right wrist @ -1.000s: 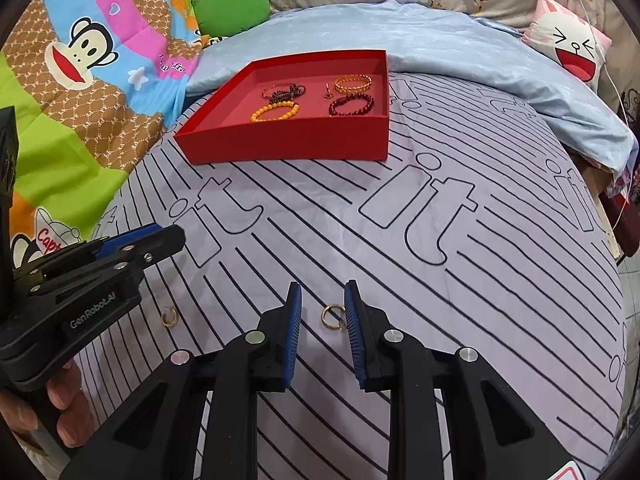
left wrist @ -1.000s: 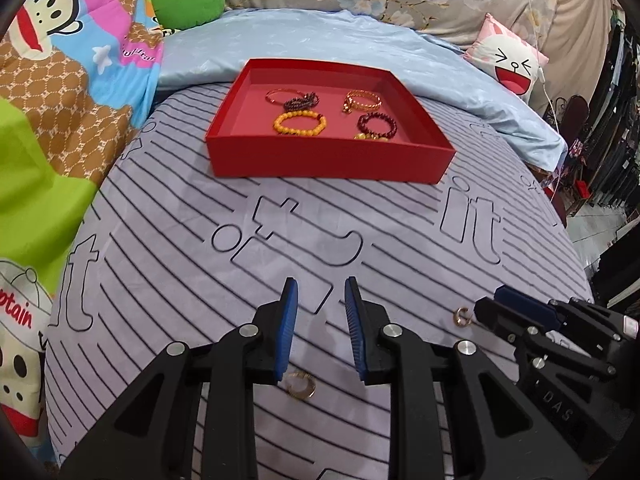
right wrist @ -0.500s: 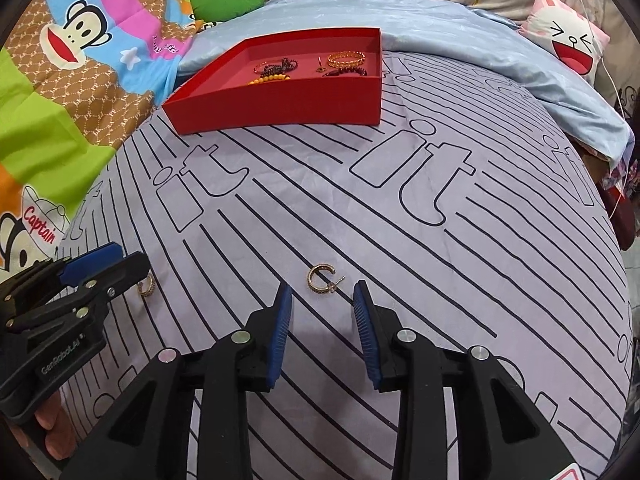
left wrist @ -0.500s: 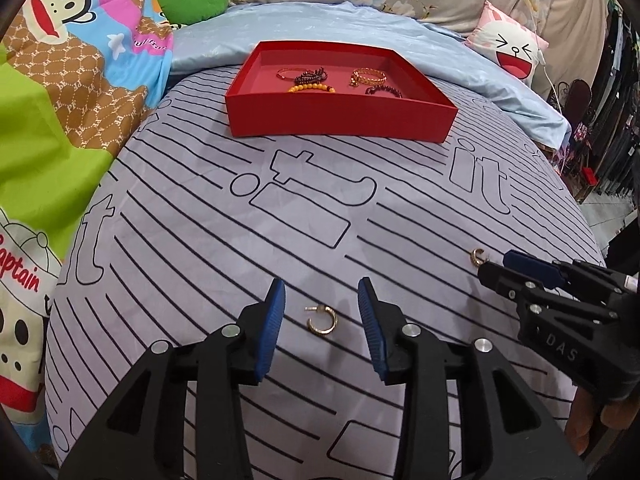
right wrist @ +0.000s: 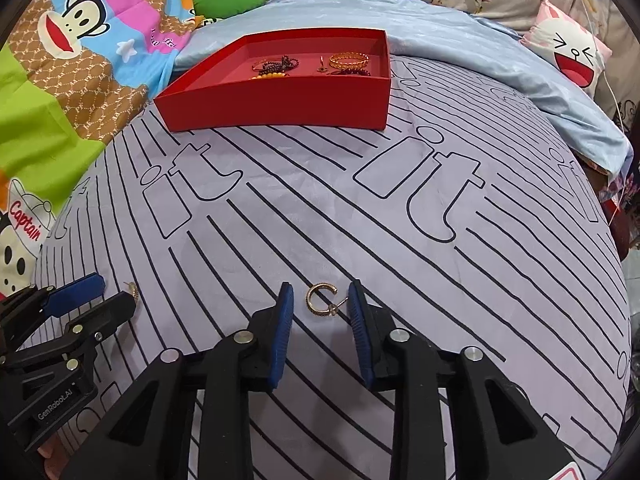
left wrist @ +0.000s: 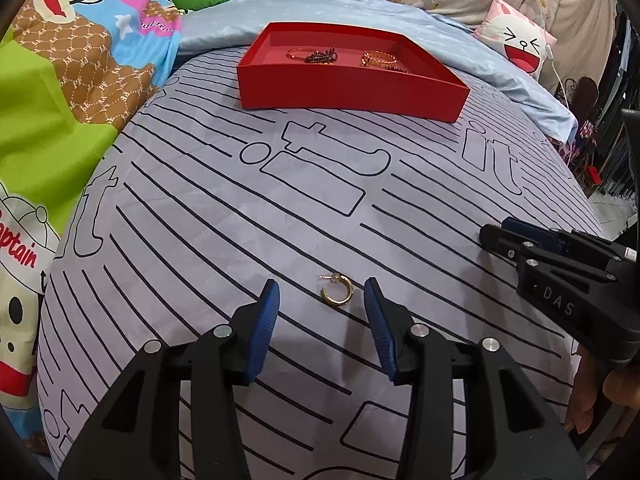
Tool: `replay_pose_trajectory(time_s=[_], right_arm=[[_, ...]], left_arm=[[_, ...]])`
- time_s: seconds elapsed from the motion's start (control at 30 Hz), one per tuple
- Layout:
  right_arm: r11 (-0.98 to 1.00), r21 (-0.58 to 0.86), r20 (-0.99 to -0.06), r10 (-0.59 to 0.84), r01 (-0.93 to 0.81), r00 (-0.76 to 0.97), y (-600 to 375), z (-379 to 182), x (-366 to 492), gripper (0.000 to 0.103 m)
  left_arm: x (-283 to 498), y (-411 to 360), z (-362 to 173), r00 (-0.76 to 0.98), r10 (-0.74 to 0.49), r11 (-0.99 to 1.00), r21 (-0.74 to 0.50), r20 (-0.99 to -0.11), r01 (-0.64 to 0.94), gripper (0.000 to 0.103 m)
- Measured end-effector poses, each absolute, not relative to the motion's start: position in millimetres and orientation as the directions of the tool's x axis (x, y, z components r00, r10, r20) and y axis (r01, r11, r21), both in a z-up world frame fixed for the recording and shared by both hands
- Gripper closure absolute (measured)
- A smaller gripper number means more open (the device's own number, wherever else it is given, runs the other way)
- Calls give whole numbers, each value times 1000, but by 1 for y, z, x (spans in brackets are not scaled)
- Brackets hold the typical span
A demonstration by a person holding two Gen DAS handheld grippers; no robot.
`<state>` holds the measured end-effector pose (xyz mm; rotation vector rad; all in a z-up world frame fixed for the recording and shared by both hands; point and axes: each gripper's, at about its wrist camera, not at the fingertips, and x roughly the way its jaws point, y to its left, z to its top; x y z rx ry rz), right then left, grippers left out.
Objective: Organize jewelry
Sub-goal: 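Grasp a gold hoop earring with the right tool while the left tool grasps another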
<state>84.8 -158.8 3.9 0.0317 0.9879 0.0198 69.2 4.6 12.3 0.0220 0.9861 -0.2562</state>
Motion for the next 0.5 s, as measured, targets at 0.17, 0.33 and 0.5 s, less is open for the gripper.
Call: replay_pose_trajectory(time_s=[0.17,0.33,0.5], right_arm=[[999,48,-833,38,3,552,-161,4,84,83],[998,65,-833,52,3,550,-161,5,81,83],[997,78,-831,65,0,552,-160,8,79,83]], left_arm=[[69,4,11,528,-203,969,-92,-824,229,61],[70,6,11,527,-222,966,-109,-820,236,71],[69,4,10,525,-232,962,-113,-819,249,85]])
